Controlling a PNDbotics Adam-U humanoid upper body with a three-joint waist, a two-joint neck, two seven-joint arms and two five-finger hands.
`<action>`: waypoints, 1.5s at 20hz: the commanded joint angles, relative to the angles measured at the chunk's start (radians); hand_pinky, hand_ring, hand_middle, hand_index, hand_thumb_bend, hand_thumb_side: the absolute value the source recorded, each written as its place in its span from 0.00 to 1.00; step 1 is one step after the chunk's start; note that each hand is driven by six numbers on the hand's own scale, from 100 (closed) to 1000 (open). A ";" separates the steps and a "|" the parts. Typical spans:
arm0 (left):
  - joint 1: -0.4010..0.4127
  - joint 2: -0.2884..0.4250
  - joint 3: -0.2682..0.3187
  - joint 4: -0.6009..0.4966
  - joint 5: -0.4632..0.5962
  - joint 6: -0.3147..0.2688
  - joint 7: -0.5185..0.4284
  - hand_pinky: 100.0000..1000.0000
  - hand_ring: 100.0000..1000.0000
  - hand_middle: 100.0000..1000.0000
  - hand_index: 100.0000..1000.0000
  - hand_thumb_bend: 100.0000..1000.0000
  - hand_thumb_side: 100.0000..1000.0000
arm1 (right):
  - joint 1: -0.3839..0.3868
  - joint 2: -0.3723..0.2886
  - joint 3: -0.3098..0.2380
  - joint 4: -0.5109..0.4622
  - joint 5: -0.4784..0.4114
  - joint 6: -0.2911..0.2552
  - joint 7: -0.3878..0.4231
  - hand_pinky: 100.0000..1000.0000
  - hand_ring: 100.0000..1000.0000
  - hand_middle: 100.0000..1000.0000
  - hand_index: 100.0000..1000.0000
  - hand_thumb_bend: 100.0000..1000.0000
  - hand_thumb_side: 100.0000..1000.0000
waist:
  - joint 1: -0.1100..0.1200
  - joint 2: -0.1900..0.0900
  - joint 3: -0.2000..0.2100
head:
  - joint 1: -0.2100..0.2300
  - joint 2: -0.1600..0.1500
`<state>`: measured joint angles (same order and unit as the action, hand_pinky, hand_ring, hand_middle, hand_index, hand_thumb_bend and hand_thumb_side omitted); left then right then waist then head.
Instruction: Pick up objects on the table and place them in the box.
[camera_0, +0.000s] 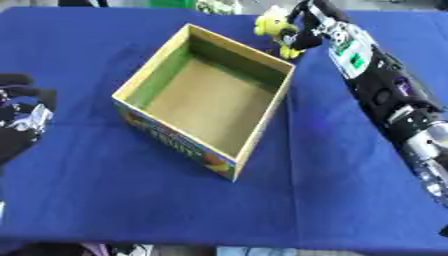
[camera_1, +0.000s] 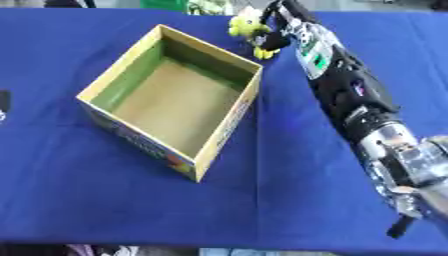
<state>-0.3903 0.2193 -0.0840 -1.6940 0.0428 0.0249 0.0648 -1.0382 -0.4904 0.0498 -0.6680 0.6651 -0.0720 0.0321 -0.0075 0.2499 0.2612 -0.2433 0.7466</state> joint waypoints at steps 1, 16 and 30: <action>-0.017 0.011 0.007 -0.022 0.000 -0.002 0.003 0.44 0.60 0.57 0.60 0.35 0.00 | -0.026 -0.040 0.005 -0.053 -0.015 -0.011 -0.005 0.40 0.30 0.01 0.11 0.00 0.00 | 0.001 -0.022 -0.001 | 0.005 -0.005; -0.018 0.013 0.009 -0.024 -0.003 -0.003 0.005 0.44 0.61 0.57 0.60 0.35 0.00 | -0.038 -0.043 0.141 -0.399 -0.101 -0.107 0.215 0.42 0.30 0.02 0.12 0.00 0.00 | 0.001 -0.027 -0.012 | 0.008 -0.011; -0.019 0.007 0.010 -0.026 -0.002 -0.003 0.004 0.44 0.61 0.57 0.60 0.35 0.00 | -0.014 0.062 0.243 -0.418 -0.059 -0.135 0.362 0.44 0.32 0.04 0.14 0.00 0.00 | 0.008 -0.022 -0.012 | 0.001 -0.014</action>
<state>-0.3942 0.2188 -0.0832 -1.7006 0.0428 0.0233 0.0674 -1.0342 -0.4236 0.2904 -1.0764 0.5929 -0.2011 0.3827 -0.0036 0.2457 0.2498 -0.2404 0.7447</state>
